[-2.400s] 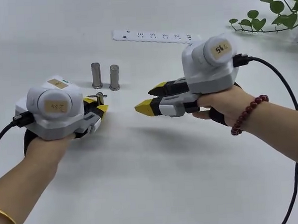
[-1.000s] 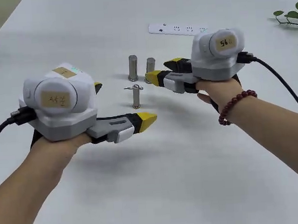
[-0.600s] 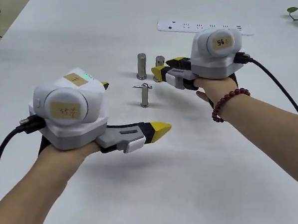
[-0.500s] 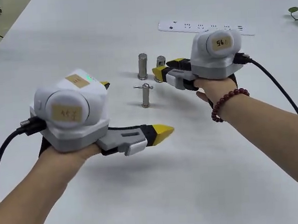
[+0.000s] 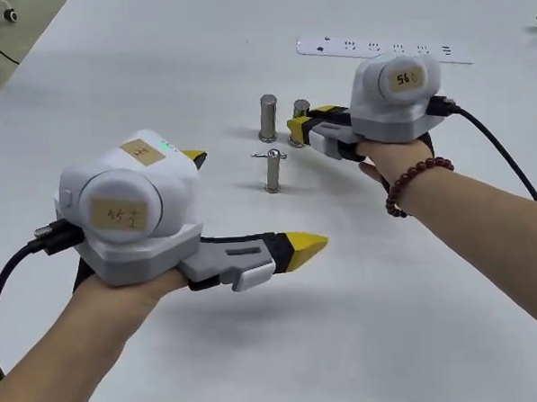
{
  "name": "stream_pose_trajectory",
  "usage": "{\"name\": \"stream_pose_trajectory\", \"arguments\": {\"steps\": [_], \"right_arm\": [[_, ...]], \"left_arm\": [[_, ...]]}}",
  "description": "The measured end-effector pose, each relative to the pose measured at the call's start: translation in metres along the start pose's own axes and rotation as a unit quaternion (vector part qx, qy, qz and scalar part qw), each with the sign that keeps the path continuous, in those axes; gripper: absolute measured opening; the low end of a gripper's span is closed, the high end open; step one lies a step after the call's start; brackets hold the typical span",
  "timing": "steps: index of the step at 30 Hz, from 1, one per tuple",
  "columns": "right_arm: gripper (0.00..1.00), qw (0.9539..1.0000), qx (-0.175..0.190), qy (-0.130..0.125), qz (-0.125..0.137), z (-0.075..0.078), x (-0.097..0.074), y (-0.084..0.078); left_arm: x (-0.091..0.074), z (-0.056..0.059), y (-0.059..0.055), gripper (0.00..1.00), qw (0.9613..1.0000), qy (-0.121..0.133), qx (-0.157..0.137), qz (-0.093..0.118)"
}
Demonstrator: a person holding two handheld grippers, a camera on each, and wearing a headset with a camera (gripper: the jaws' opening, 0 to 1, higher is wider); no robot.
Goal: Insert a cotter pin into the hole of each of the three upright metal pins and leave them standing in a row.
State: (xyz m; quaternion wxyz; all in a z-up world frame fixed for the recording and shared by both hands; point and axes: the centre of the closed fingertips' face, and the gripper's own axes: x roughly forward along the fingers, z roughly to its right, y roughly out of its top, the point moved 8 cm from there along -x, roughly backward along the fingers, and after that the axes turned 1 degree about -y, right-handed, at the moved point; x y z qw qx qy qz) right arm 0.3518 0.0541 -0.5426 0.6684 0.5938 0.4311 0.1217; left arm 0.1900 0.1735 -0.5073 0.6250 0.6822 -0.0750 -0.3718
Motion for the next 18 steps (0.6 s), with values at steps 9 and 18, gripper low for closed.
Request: {"name": "stream_pose_trajectory", "arguments": {"steps": [9,18], "right_arm": [[0.08,0.9999,-0.013,-0.005,-0.004,0.000,-0.002,0.001],[0.08,0.9994,-0.027,-0.014,-0.016,-0.001,-0.013,-0.001]], "left_arm": [[0.003,0.002,0.001,0.99,0.9998,-0.007,0.016,-0.004],[0.002,-0.001,0.004,0.99,0.9999,-0.006,0.011,-0.002]]}}
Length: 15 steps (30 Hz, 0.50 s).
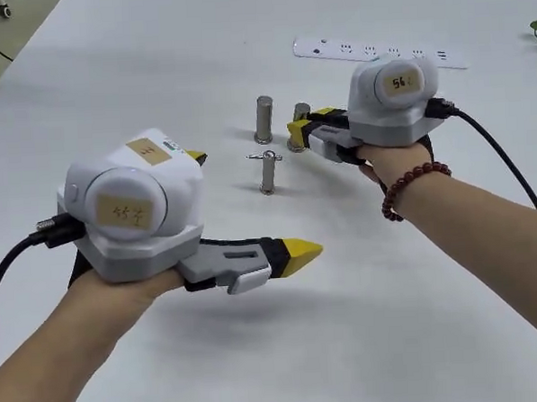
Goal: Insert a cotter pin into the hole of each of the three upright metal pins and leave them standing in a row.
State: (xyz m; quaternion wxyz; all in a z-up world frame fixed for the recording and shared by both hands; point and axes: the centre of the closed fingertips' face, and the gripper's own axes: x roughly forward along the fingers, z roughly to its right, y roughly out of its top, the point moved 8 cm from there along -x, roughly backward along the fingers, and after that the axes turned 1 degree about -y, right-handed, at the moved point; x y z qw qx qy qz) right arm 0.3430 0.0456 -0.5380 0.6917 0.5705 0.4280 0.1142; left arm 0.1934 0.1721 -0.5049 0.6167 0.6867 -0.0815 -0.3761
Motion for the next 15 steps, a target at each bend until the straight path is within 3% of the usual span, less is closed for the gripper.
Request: {"name": "stream_pose_trajectory", "arguments": {"steps": [4,15], "right_arm": [[0.08,1.0000,0.000,-0.003,-0.003,-0.002,-0.009,-0.003],[0.07,0.9999,-0.014,-0.010,-0.002,-0.010,-0.041,-0.010]], "left_arm": [[-0.001,-0.001,0.001,0.99,1.0000,0.002,0.002,-0.008],[-0.001,0.000,0.007,0.99,1.0000,-0.002,0.006,0.003]]}}
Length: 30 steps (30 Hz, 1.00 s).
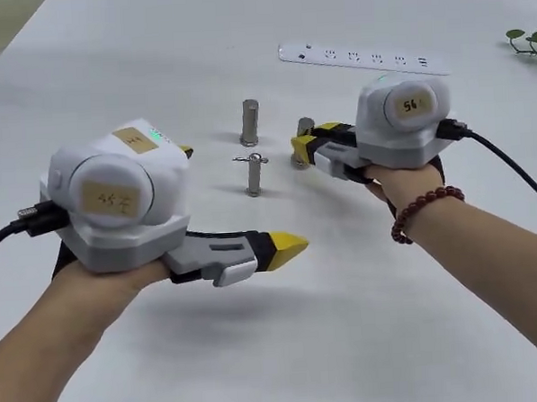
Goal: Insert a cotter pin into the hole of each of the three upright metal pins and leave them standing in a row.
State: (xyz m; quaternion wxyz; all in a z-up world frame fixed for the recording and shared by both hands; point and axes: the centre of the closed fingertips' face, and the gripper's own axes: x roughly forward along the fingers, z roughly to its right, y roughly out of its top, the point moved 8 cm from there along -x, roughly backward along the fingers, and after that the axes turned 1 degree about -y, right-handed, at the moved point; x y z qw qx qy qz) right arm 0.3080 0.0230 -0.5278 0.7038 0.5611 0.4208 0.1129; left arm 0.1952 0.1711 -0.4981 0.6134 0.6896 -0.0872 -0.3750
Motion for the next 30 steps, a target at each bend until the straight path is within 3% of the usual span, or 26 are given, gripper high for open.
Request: {"name": "stream_pose_trajectory", "arguments": {"steps": [7,11,30], "right_arm": [[0.08,1.0000,-0.004,0.003,-0.005,-0.001,-0.012,-0.003],[0.08,1.0000,-0.005,0.002,-0.008,-0.008,-0.022,-0.008],[0.08,0.9996,-0.001,0.011,-0.027,-0.025,-0.039,-0.028]], "left_arm": [[0.000,-0.001,0.003,0.99,1.0000,0.000,-0.002,-0.002],[0.000,-0.002,0.003,0.99,1.0000,-0.002,-0.005,0.000],[0.001,0.003,0.006,0.99,0.9999,-0.014,-0.005,0.002]]}}
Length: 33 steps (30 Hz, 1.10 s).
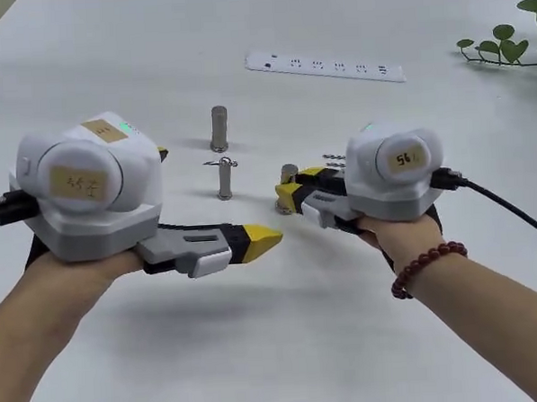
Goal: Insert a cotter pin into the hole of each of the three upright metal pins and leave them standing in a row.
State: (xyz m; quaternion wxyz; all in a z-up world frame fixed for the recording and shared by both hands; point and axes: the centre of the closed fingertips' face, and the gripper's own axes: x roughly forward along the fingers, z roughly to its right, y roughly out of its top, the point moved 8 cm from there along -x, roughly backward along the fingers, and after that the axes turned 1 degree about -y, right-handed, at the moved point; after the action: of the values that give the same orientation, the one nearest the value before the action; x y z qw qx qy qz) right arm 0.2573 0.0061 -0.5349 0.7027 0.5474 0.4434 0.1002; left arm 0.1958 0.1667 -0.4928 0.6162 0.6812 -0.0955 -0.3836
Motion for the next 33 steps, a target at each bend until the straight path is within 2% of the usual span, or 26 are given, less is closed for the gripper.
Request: {"name": "stream_pose_trajectory", "arguments": {"steps": [6,17,21,29,33], "right_arm": [[0.08,0.9999,-0.009,0.007,0.001,0.001,-0.002,-0.003],[0.09,0.9997,0.002,0.023,0.010,0.002,-0.005,-0.007],[0.15,0.9994,-0.009,0.033,0.009,0.001,-0.008,-0.007],[0.21,0.9988,-0.028,0.040,-0.009,0.007,-0.024,-0.008],[0.23,0.9983,-0.031,0.047,-0.013,0.016,-0.033,-0.007]], "left_arm": [[0.000,0.000,0.001,0.99,1.0000,-0.001,-0.001,0.001],[0.001,0.001,-0.001,0.99,1.0000,-0.003,0.001,-0.005],[0.002,0.002,-0.002,0.99,1.0000,-0.004,-0.001,-0.006],[0.002,0.005,-0.003,0.99,0.9999,-0.005,0.010,-0.012],[0.003,0.005,-0.001,0.99,1.0000,-0.006,0.004,-0.003]]}}
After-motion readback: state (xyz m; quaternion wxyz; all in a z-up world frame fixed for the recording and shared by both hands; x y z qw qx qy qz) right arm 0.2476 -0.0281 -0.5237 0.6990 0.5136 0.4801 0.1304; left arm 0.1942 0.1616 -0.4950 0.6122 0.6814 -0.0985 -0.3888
